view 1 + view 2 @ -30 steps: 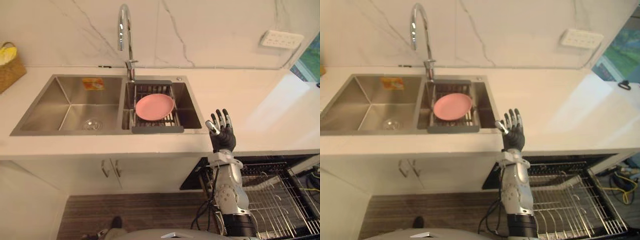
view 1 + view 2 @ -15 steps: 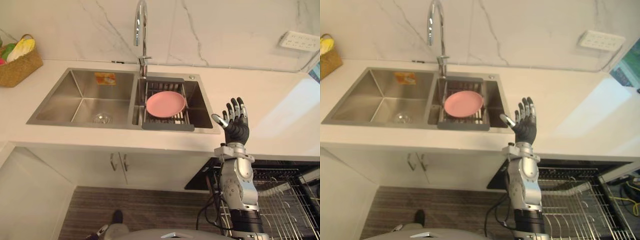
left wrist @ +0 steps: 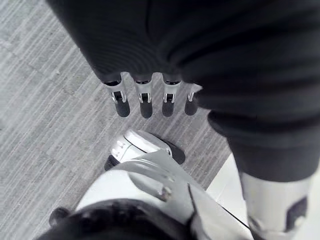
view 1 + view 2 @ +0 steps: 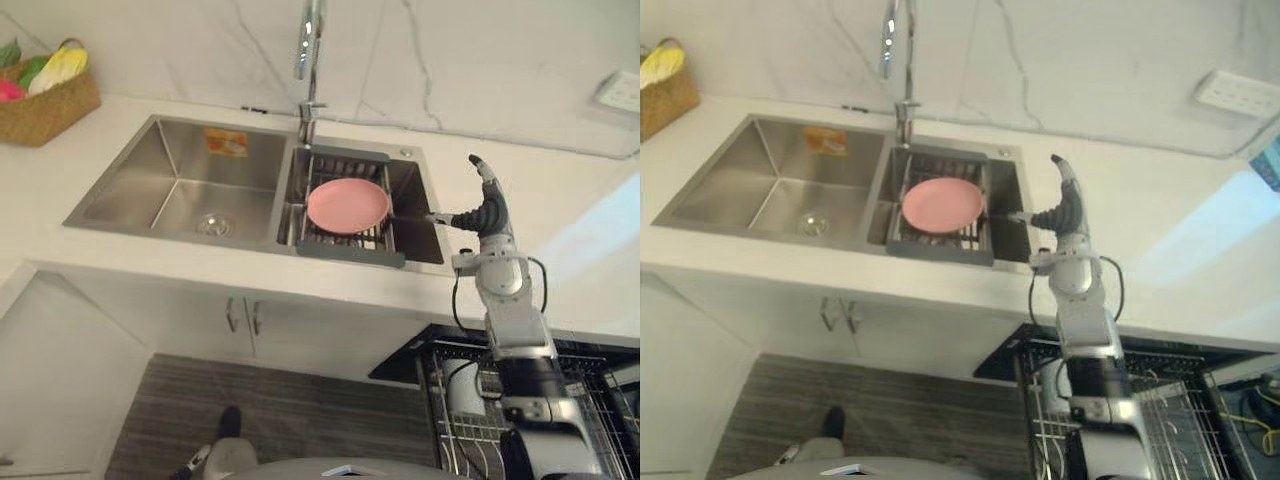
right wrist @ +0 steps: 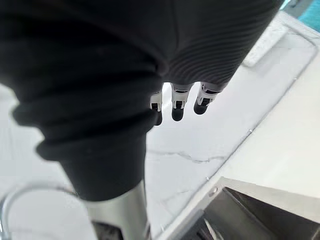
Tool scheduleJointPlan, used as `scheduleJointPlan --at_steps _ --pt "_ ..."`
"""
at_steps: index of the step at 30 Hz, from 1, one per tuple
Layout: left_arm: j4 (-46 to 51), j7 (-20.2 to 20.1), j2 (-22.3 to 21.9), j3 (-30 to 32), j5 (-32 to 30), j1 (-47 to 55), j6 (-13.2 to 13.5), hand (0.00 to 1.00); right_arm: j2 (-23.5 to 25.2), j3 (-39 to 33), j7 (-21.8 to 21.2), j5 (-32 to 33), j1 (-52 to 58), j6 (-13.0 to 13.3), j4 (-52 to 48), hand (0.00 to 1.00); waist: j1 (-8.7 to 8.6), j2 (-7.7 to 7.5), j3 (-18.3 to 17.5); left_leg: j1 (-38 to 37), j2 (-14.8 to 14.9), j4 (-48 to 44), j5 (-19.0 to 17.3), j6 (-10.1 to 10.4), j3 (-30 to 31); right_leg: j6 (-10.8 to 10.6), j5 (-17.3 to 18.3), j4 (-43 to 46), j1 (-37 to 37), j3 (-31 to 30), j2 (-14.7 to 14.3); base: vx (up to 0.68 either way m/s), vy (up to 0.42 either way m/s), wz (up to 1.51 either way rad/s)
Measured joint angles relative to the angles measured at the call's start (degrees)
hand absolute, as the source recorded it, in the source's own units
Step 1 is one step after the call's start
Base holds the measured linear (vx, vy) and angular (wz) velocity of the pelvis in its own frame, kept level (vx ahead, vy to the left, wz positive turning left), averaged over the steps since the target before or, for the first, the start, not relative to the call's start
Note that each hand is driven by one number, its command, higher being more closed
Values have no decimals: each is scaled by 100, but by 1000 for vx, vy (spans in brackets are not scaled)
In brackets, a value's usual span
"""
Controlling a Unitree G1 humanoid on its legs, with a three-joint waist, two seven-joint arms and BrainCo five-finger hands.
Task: Walk over to the sink, pick up the cup, carry it to the dishwasher, place the cup inside the dishwasher, then close the dishwasher door
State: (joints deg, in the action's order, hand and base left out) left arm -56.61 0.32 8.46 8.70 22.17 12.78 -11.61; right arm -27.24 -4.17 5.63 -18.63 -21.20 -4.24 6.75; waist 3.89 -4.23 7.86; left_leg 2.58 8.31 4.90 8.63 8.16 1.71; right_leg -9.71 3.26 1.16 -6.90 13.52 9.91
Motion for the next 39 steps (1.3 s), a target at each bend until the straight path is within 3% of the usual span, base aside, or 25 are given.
scheduleJointPlan --at_steps 4,11,18,29,35,39 --pt "209 -80 53 19 -2 42 -83 0 -207 404 -231 -803 -256 18 685 0 158 -134 60 184 -54 -1 110 -20 171 -11 -21 -30 -13 218 12 51 -5 28" --pt "424 -110 72 -14 14 184 -175 0 -266 932 -392 -1731 -723 163 1494 0 255 -174 102 227 -155 1 163 -14 307 -40 -33 -57 -188 511 61 52 4 21" --pt "428 -186 131 -182 30 244 -177 0 -329 1258 -377 -2030 -892 284 2151 0 314 -190 292 235 -159 5 140 -30 385 -18 51 -13 -198 595 54 -62 6 7" --pt "597 -202 247 -448 306 267 -196 0 -713 2032 -588 -3135 -1301 659 2662 0 516 -262 497 381 -265 1 279 -79 498 -96 44 4 -220 779 117 24 6 10" --pt "599 -241 273 -577 368 274 -171 0 -926 2443 -363 -3382 -1628 657 2841 0 539 -220 585 321 -279 4 274 -76 543 -90 82 4 -288 844 117 -5 -2 4" --pt "602 -253 305 -681 424 272 -162 0 -939 2483 -257 -3585 -1628 516 3104 0 583 -194 670 343 -281 4 258 -63 602 -44 129 11 -303 892 104 -37 5 6"
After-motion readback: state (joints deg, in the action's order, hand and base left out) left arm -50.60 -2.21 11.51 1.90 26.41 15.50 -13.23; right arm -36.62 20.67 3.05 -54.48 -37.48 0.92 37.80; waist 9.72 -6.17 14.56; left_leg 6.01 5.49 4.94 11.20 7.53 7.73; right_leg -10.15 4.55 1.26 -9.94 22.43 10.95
